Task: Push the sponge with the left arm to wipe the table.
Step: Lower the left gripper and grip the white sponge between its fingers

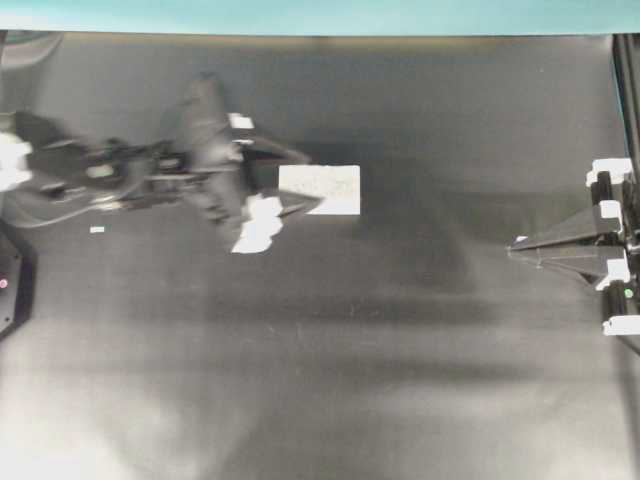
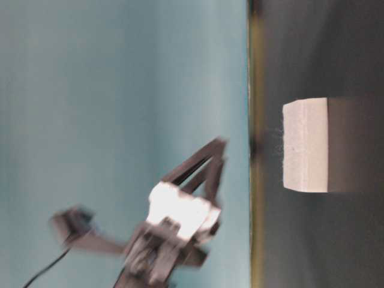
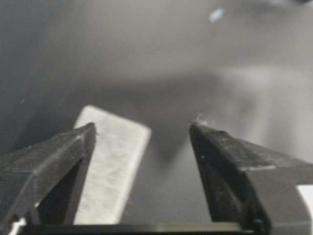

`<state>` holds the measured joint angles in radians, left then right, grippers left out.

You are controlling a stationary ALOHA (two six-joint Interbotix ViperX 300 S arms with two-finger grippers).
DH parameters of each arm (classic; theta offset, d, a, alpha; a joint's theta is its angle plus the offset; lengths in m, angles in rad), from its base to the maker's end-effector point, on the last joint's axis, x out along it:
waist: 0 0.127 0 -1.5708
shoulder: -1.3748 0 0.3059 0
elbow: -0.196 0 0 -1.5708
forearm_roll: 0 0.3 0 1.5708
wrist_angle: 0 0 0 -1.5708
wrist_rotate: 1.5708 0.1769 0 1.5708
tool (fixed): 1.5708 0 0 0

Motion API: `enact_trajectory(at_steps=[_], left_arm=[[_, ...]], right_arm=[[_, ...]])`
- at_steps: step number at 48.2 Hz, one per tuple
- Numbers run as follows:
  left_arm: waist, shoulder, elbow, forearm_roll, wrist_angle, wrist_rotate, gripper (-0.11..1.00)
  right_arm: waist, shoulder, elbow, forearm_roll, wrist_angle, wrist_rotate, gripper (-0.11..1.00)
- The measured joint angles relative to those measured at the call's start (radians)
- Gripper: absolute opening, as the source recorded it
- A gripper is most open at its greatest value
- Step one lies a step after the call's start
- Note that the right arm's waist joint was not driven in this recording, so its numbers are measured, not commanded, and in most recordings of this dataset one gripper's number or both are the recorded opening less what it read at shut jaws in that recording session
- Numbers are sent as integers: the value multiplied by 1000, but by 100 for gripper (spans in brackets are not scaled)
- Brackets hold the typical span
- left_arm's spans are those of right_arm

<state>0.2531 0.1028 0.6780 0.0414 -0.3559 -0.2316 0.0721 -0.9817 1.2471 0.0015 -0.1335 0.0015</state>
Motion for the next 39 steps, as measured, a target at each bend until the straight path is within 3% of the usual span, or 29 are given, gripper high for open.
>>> enact_trajectory(at_steps=[11,22,39], left_arm=[[72,130,-83,-2,20,-32,68],[75,201,-123,0,20,-75,68],[75,225,-109,-2,41,-204,66]], right_arm=[[0,-9,9,0,2,0,1],[0,-11,14,0,0,0,1],[0,-11,17,0,0,0,1]])
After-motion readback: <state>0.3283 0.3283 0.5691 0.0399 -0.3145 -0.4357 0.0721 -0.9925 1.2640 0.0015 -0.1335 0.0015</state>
